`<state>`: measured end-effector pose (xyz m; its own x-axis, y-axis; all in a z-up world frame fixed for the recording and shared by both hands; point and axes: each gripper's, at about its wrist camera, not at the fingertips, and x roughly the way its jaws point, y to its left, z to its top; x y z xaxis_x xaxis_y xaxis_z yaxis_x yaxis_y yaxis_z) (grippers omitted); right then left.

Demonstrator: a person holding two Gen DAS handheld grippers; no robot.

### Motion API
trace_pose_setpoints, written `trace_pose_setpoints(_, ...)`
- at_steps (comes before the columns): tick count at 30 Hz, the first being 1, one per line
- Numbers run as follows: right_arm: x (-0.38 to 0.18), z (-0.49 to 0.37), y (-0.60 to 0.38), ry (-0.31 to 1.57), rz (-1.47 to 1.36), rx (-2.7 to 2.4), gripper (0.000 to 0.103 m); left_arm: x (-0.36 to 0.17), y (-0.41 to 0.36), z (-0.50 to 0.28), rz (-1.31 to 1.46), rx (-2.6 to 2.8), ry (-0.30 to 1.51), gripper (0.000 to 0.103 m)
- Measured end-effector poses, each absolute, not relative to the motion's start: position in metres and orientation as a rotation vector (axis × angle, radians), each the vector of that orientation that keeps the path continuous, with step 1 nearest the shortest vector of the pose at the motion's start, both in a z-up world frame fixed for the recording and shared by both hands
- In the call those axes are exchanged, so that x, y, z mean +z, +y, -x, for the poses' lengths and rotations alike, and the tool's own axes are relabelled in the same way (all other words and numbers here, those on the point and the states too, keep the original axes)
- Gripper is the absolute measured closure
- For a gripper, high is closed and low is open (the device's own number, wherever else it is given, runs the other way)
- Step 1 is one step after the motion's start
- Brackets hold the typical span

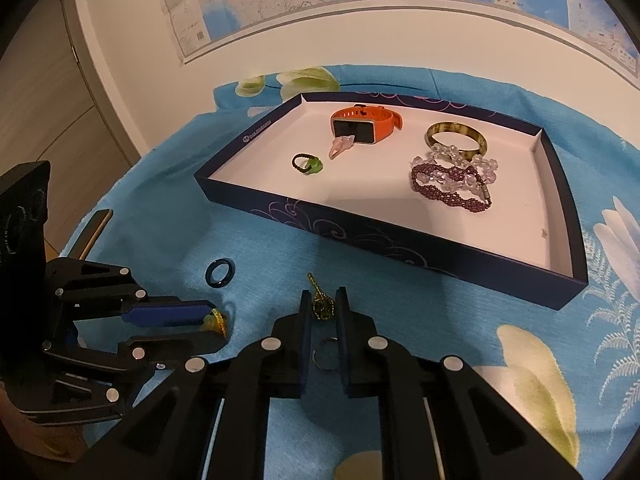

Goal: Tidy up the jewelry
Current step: 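Grasp the gold green-stone ring with the left tool while the right tool grasps the small gold pendant, then carry the gold ring and gold pendant with both tools over the tray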

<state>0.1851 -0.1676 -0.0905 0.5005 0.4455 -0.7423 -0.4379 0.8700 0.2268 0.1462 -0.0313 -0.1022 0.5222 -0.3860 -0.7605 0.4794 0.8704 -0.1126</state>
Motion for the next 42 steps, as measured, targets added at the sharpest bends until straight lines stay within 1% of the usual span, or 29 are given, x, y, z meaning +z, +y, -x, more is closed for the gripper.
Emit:
trace_pose_setpoints(9, -0.081, -0.178, -0.181, 0.867, -0.042, 0.535, 0.093, -0.096, -0.026, -0.146, -0.076, -0.532, 0.861, 0.086)
trace_pose_setpoints(22, -0.064, -0.174, -0.195, 0.814, -0.074, 0.521, 0.093, -0.071, -0.020, -0.150, -0.036, -0.529, 0.786, 0.086)
trace_pose_setpoints(42, -0.050, -0.189, -0.209, 0.768, -0.088, 0.488, 0.093, -0.049, -0.018, -0.178, -0.022, -0.488, 0.709, 0.086)
